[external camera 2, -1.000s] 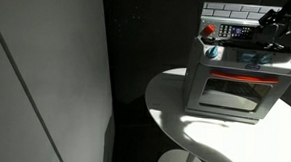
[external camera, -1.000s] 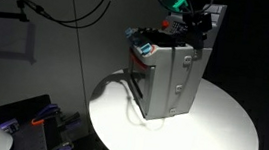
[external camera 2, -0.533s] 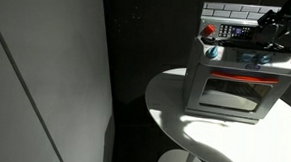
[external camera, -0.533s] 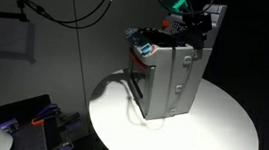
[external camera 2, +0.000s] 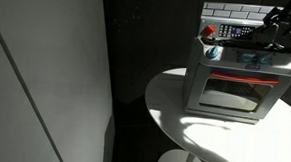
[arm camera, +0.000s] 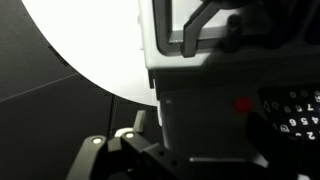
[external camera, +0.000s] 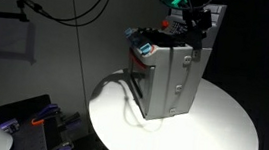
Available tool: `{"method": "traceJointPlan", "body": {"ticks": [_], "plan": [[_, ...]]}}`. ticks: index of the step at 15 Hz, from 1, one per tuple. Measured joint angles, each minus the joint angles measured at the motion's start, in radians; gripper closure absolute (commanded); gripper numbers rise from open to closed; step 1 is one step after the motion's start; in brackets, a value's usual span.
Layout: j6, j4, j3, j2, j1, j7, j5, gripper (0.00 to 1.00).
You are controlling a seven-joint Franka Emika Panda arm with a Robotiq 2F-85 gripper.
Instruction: Press the top and bottom buttons on the right side of the stove
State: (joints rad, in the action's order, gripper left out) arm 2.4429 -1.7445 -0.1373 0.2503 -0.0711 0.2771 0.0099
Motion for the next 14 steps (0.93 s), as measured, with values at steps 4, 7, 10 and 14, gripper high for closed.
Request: {"method": "traceJointPlan", "body": {"ticks": [4,7,10,14], "plan": [[-0.021,-0.032,0.000,-0.030,-0.006,0.000,0.000,0.00],[-0.024,-0.048,-0.001,-0.042,-0.011,0.000,0.000,0.00],[-0.024,-0.058,-0.002,-0.048,-0.013,0.000,0.003,0.00],[-0.024,-0.060,-0.001,-0.049,-0.012,-0.001,0.012,0.00]]}}
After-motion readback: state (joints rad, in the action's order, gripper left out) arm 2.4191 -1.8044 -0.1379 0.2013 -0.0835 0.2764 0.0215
